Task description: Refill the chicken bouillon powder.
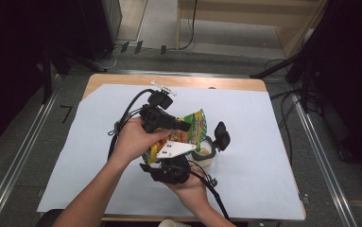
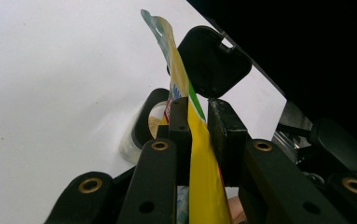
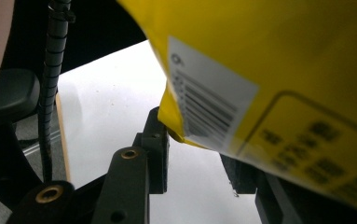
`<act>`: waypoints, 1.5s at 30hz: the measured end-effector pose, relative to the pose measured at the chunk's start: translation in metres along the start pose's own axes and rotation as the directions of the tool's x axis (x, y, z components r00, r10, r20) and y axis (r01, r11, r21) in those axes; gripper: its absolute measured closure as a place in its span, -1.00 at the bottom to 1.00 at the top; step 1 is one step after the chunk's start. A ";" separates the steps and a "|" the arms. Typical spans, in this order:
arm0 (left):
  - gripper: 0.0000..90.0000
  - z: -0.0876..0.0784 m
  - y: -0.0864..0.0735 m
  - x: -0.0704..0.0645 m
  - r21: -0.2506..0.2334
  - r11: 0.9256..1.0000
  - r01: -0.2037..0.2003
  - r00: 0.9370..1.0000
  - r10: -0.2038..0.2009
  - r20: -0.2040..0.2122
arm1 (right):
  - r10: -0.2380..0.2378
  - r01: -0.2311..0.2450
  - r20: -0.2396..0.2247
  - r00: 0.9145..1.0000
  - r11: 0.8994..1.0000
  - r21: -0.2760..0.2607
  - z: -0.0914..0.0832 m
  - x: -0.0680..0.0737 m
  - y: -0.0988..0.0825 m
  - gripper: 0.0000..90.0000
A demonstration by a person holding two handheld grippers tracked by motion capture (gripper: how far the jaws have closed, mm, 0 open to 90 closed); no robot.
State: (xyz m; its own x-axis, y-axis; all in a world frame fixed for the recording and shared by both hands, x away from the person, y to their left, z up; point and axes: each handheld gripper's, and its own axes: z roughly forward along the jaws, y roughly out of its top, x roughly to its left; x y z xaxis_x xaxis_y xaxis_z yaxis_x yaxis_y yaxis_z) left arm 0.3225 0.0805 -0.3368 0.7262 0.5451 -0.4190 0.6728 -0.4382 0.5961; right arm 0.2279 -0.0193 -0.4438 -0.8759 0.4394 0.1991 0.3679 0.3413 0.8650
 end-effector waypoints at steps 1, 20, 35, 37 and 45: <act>0.79 0.001 0.000 0.001 0.005 1.000 -0.001 1.000 0.001 0.002 | 0.003 -0.003 0.000 1.000 1.000 0.001 0.000 0.000 0.000 0.47; 0.78 0.002 0.000 0.009 -0.005 1.000 0.015 1.000 -0.015 0.013 | -0.006 0.007 -0.003 1.000 1.000 0.021 -0.001 -0.003 0.000 0.47; 0.78 0.003 0.000 0.008 -0.008 1.000 0.004 1.000 -0.004 0.007 | -0.023 0.023 0.007 1.000 0.999 0.034 0.000 -0.005 0.000 0.47; 0.78 0.002 0.000 0.007 -0.015 1.000 0.003 1.000 -0.002 0.010 | -0.020 0.019 0.005 1.000 0.999 0.028 -0.001 -0.004 0.000 0.47; 0.78 -0.001 0.000 0.008 -0.012 1.000 0.005 1.000 -0.005 0.009 | -0.020 0.020 -0.005 1.000 1.000 0.025 -0.001 -0.003 0.002 0.47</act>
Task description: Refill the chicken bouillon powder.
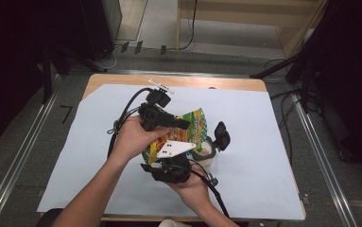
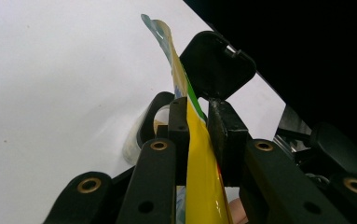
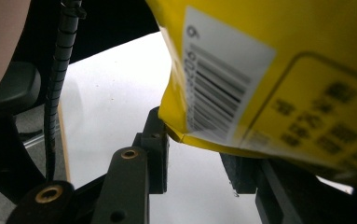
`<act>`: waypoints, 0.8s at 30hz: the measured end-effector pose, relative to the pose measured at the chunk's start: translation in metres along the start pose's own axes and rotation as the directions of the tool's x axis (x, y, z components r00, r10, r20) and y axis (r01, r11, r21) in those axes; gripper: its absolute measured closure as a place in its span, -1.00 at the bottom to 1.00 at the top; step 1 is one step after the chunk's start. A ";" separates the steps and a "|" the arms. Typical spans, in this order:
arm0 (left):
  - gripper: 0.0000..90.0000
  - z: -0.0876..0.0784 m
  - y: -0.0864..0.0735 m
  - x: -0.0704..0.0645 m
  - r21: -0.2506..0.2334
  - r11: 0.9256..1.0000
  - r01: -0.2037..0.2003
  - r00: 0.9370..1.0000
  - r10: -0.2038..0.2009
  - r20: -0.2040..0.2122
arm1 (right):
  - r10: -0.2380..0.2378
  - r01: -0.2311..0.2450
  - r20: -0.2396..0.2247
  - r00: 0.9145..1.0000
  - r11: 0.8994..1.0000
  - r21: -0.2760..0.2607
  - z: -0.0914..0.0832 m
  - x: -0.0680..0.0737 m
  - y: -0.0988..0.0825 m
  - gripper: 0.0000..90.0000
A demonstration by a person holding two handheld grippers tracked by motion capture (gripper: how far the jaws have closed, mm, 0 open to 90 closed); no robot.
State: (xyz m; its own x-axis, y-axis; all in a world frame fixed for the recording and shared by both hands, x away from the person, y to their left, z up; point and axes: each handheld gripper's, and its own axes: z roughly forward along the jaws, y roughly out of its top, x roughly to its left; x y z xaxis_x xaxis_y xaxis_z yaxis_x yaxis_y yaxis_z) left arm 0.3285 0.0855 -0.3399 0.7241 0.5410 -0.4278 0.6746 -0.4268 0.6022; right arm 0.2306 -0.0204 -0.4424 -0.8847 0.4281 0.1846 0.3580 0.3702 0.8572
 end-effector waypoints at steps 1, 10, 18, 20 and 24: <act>0.77 -0.001 0.000 -0.001 -0.008 1.000 0.000 1.000 0.000 0.000 | 0.002 -0.002 0.002 1.000 1.000 0.000 0.000 0.000 0.000 0.47; 0.77 0.001 0.000 -0.002 0.003 1.000 -0.010 1.000 0.010 -0.010 | 0.022 -0.022 0.002 1.000 1.000 -0.018 0.001 0.001 -0.002 0.46; 0.77 0.000 0.000 -0.001 -0.002 1.000 -0.015 1.000 0.015 -0.012 | 0.012 -0.011 0.013 1.000 1.000 -0.020 0.003 0.002 -0.003 0.46; 0.78 0.000 0.000 -0.002 -0.002 1.000 -0.019 1.000 0.019 -0.011 | 0.015 -0.015 0.013 1.000 1.000 -0.024 0.002 0.002 -0.003 0.46; 0.79 0.000 0.000 -0.005 0.000 0.999 -0.040 0.999 0.040 -0.023 | 0.017 -0.016 0.027 0.999 0.999 -0.044 0.003 0.003 -0.003 0.47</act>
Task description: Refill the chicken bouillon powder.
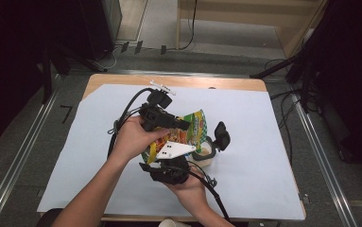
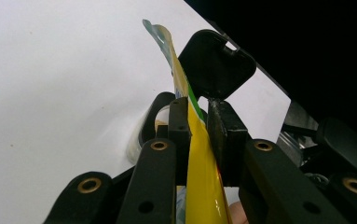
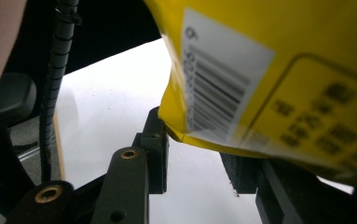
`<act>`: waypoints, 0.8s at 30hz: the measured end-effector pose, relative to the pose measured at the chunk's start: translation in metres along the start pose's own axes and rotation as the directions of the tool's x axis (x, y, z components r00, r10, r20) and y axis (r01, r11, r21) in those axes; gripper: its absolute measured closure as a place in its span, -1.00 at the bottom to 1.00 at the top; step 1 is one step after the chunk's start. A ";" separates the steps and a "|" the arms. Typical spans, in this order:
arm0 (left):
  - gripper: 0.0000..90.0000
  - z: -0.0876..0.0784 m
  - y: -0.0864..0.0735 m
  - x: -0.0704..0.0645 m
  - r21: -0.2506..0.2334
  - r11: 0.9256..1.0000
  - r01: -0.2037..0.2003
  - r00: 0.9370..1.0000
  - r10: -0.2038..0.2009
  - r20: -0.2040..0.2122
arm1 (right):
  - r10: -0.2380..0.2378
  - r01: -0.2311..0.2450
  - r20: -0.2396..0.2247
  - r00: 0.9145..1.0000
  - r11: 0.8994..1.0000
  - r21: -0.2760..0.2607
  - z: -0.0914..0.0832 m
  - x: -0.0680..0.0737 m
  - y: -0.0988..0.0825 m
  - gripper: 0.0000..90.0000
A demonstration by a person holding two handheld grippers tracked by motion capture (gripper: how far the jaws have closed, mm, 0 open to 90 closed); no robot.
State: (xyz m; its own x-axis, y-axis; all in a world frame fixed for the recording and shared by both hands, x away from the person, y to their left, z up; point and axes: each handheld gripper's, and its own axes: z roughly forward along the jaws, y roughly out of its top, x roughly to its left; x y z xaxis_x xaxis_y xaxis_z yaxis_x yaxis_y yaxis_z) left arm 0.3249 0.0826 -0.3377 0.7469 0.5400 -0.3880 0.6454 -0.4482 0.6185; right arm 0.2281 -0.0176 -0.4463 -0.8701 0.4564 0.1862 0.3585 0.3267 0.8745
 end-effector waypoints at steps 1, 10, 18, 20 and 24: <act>0.78 0.000 0.000 0.000 -0.001 1.000 0.002 1.000 -0.002 0.000 | 0.001 -0.001 -0.003 1.000 1.000 0.002 0.000 0.000 0.000 0.47; 0.71 0.003 0.001 0.002 -0.010 1.000 -0.022 1.000 0.022 -0.002 | 0.011 -0.011 0.001 1.000 1.000 0.002 -0.002 -0.003 0.000 0.47; 0.72 0.001 0.001 -0.004 -0.029 0.998 -0.052 0.999 0.052 -0.013 | 0.008 -0.008 0.015 1.000 1.000 -0.006 -0.004 -0.002 0.001 0.47; 0.71 0.002 0.001 -0.006 -0.028 0.998 -0.061 0.998 0.060 -0.019 | 0.016 -0.016 0.012 1.000 1.000 -0.017 -0.004 -0.002 0.001 0.47; 0.72 0.004 0.001 -0.003 -0.018 0.999 -0.046 0.999 0.046 -0.016 | 0.046 -0.046 -0.003 0.999 0.999 -0.011 -0.003 -0.002 0.000 0.47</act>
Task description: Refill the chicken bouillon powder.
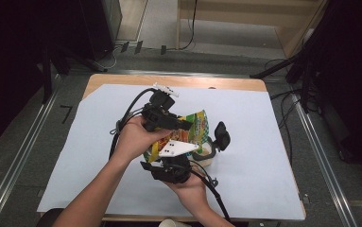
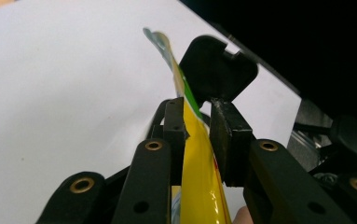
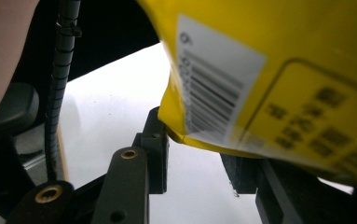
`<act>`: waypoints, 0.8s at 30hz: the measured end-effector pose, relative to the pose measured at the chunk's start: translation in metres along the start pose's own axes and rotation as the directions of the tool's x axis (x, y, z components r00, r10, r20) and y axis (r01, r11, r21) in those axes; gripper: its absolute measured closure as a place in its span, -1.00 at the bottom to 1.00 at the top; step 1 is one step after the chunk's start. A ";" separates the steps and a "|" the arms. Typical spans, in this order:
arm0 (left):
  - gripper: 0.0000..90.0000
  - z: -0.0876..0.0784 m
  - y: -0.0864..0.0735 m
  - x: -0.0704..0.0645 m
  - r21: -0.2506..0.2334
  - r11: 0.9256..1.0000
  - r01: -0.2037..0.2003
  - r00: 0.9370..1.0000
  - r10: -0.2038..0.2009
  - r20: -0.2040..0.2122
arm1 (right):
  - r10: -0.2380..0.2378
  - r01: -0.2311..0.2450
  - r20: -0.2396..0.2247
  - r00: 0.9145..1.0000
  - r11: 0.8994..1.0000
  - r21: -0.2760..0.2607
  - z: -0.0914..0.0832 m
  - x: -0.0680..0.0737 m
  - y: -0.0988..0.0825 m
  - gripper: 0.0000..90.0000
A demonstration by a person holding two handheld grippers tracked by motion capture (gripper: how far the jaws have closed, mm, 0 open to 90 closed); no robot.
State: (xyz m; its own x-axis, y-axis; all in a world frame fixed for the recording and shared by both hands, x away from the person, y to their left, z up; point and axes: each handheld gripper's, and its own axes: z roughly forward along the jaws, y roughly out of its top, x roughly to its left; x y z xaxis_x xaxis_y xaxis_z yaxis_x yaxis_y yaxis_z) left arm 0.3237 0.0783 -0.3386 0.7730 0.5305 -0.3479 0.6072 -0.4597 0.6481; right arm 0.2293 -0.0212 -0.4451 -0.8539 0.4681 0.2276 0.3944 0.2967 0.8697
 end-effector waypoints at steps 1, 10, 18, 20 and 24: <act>0.72 -0.001 0.000 0.000 0.002 1.000 0.002 1.000 -0.002 0.001 | 0.000 0.000 -0.003 1.000 1.000 0.001 0.000 0.000 0.000 0.47; 0.72 0.001 0.000 -0.003 -0.002 1.000 -0.004 1.000 0.004 -0.001 | 0.005 -0.005 0.008 1.000 1.000 -0.010 -0.001 0.001 -0.001 0.46; 0.73 0.000 0.000 -0.003 -0.004 1.000 -0.008 1.000 0.008 -0.007 | -0.010 0.010 0.019 1.000 1.000 -0.001 0.000 0.002 -0.001 0.46; 0.74 0.000 0.000 -0.003 -0.004 1.000 -0.007 1.000 0.007 -0.007 | -0.009 0.009 0.021 1.000 1.000 0.001 0.000 0.002 -0.001 0.46; 0.73 0.000 0.000 -0.003 -0.004 1.000 -0.007 1.000 0.007 -0.006 | -0.012 0.012 0.021 1.000 1.000 0.001 0.000 0.002 -0.001 0.46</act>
State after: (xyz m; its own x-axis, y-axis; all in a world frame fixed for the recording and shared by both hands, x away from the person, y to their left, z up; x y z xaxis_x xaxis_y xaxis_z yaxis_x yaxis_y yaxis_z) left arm 0.3215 0.0764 -0.3380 0.7759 0.5315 -0.3398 0.6012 -0.4601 0.6533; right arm 0.2272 -0.0207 -0.4452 -0.8512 0.4821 0.2076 0.3844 0.3032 0.8720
